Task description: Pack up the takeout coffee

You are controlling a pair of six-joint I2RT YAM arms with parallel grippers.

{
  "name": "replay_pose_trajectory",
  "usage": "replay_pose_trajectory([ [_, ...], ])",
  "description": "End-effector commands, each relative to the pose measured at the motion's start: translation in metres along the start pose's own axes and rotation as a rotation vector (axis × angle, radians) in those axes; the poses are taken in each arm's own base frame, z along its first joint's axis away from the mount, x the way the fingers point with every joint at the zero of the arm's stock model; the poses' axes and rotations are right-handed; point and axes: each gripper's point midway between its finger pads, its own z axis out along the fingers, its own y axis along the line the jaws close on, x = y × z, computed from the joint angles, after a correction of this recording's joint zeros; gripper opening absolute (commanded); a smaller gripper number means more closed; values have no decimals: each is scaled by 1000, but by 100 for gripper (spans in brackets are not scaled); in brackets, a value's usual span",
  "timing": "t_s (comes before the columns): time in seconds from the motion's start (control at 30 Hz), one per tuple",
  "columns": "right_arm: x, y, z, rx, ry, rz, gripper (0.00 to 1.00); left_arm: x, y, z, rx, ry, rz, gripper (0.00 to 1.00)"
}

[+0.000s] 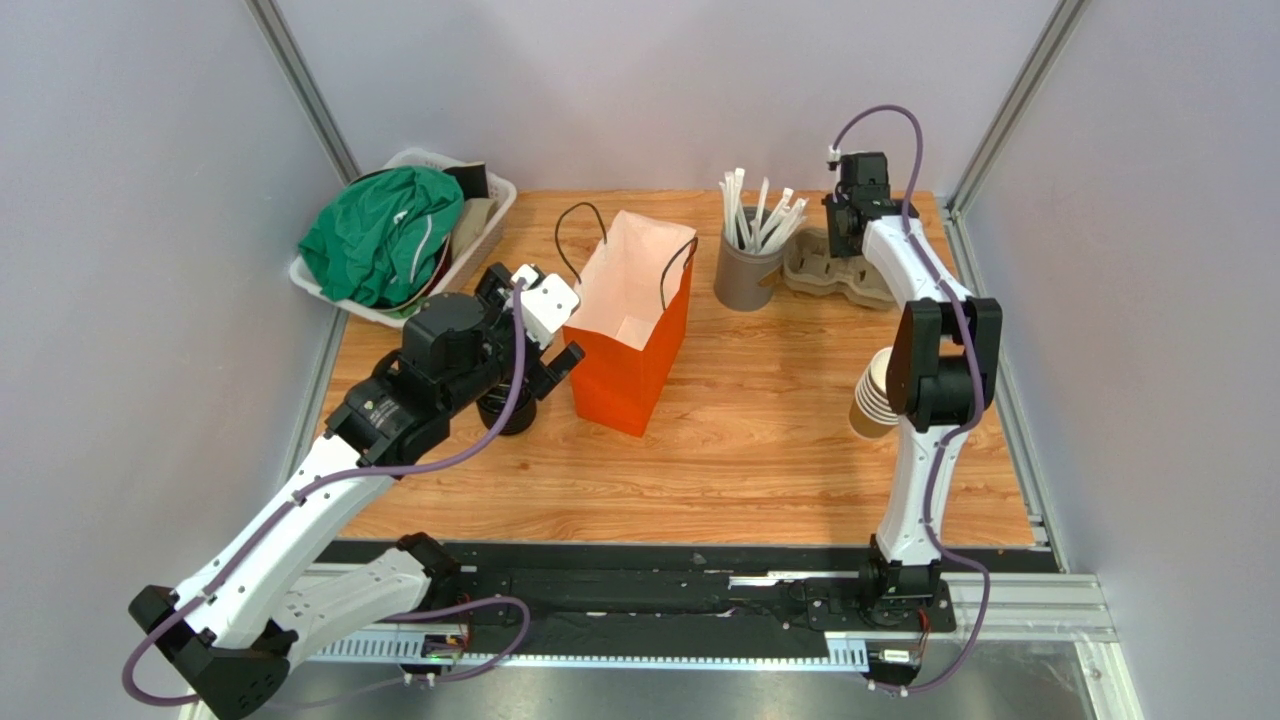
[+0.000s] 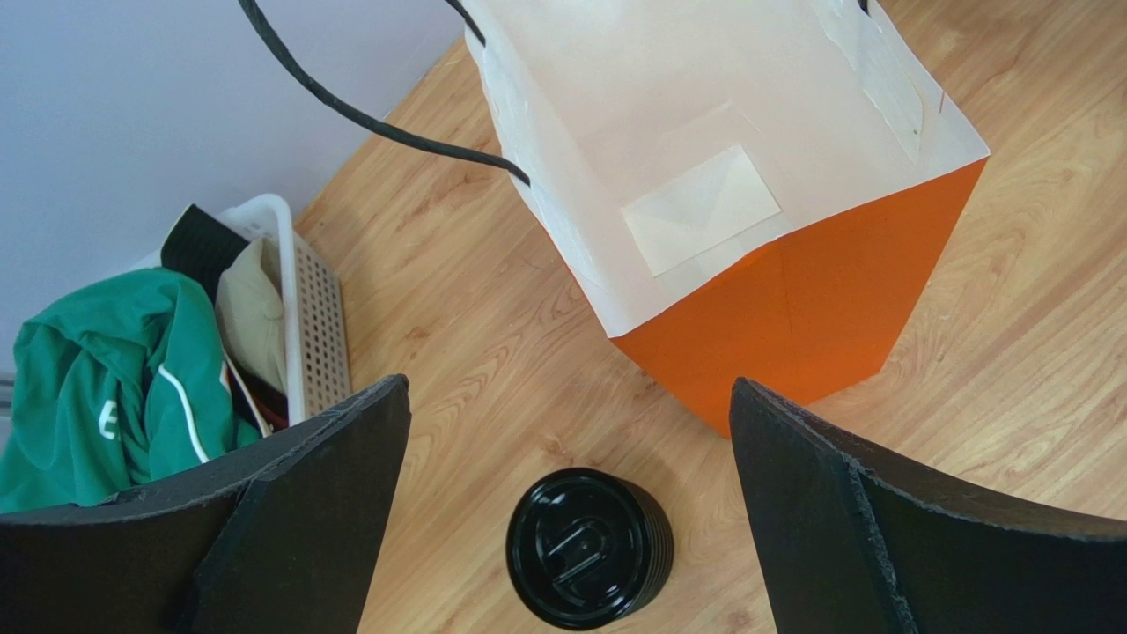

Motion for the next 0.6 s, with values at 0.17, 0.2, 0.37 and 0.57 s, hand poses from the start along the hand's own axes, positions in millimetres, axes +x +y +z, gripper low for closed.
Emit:
replay_pose_trajectory([
  [0.17, -46, -18, -56, 21, -164, 14, 28, -17, 16, -5, -55, -46, -35, 99],
  [0.2, -38, -17, -49, 23, -146, 12, 29, -16, 17, -5, -56, -47, -38, 99],
  [0.37, -19, -13, -42, 28, -97, 42, 46, -14, 17, -5, -53, -43, -45, 99],
  [0.57, -2, -12, -24, 72, -49, 108, 66, -13, 16, -5, -47, -47, -46, 99],
])
